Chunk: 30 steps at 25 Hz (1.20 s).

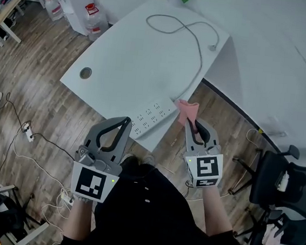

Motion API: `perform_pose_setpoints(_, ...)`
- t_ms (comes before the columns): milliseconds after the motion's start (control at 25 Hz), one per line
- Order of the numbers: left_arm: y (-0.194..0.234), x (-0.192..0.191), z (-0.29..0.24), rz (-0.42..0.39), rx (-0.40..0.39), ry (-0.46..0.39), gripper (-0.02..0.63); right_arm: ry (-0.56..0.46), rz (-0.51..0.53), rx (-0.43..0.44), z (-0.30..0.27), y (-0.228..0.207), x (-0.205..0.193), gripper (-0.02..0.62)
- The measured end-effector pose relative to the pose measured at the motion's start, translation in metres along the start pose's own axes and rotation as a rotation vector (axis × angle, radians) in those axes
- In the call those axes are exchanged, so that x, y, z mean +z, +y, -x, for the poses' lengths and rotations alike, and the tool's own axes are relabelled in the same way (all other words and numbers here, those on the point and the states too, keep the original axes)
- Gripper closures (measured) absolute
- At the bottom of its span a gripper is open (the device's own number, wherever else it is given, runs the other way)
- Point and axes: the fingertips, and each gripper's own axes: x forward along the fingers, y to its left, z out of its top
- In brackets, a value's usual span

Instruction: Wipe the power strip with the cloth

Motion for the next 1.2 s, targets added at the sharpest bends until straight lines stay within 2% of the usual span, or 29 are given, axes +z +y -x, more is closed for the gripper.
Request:
perform_pose_setpoints(600, 0.047, -0.016, -0.008, -0.004, -0.001, 0.011, 0.595, 0.256, -0.046, -0.07, -0.074, -0.02, -0.092, 0.538)
perform_pose_setpoints(920, 0.058, -0.026, 0.001, 0.004, 0.023, 0.031, 0.595, 0.402, -0.07, -0.037, -0.096, -0.015, -0.145, 0.538)
perform_pose_setpoints(1200, 0.065, -0.032, 0.009, 0.009, 0.032, 0.037, 0.595, 0.431, -0.069, 0.003, -0.109, 0.002, -0.152, 0.538)
